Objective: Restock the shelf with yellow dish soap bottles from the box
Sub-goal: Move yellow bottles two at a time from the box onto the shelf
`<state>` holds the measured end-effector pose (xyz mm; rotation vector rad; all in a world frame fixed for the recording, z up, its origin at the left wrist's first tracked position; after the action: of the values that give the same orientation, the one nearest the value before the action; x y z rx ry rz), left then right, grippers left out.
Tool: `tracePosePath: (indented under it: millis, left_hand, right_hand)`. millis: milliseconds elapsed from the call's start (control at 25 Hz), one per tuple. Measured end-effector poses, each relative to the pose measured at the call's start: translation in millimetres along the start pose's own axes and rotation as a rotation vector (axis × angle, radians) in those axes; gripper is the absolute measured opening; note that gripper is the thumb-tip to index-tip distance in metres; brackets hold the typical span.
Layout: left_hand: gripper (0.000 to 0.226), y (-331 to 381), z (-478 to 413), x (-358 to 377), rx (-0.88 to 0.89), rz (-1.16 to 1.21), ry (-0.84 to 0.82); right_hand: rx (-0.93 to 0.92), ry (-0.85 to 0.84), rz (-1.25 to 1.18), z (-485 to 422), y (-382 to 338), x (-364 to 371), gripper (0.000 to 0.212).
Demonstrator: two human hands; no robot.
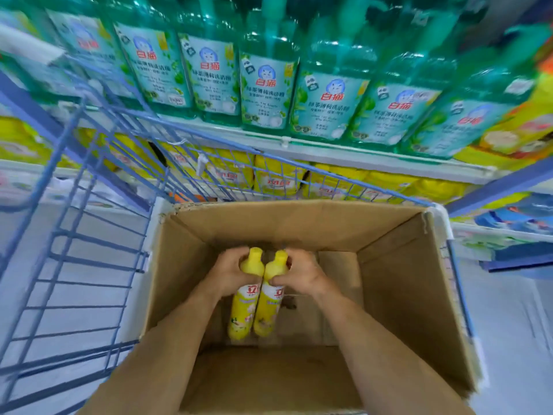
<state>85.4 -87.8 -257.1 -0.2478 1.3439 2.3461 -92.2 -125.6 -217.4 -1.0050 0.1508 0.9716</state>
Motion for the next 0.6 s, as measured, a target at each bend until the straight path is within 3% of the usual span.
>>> tracePosePath:
  millis: [80, 200, 360, 440, 600]
  left_hand:
    - [0.047, 67.1, 30.6, -17.1, 0.085, 0.023, 0.015]
    - [0.070, 176.6, 67.5, -45.3, 0.198, -0.019, 0.009]
    - [0.062, 331.9, 115.4, -78.7, 0.386, -0.062, -0.011]
    - [0.055, 413.1, 148.0, -91.5, 0.503, -0.096, -0.007]
    - [0.062, 546.4, 193.9, -107.6, 0.658, -0.048, 0.040]
  right_hand:
    - [-0.062, 0.066, 0.015, 42.4, -36.0, -44.9, 0.037]
    - [-0.109, 0.174, 0.021, 105.3, -87.2, -130.3, 0.035]
    - [-0.220, 0.377, 0.030, 172.8, -148.8, -242.2, 0.071]
    - [-0.312, 0.486, -0.001, 215.9, -184.9, -300.9, 0.059]
    - [-0.477, 0.702, -0.001, 296.6, -243.7, -409.5, 0.047]
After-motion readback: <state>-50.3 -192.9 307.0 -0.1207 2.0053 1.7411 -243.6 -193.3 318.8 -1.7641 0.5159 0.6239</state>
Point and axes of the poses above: each hand's wrist, its own z-axis away from the middle knuckle, its own x-axis out of the palm, y = z × x, the point moved 9 cm from there along -z, towards the middle knuckle, and after that the axes turned 1 degree about -y, right-handed, at the moved point
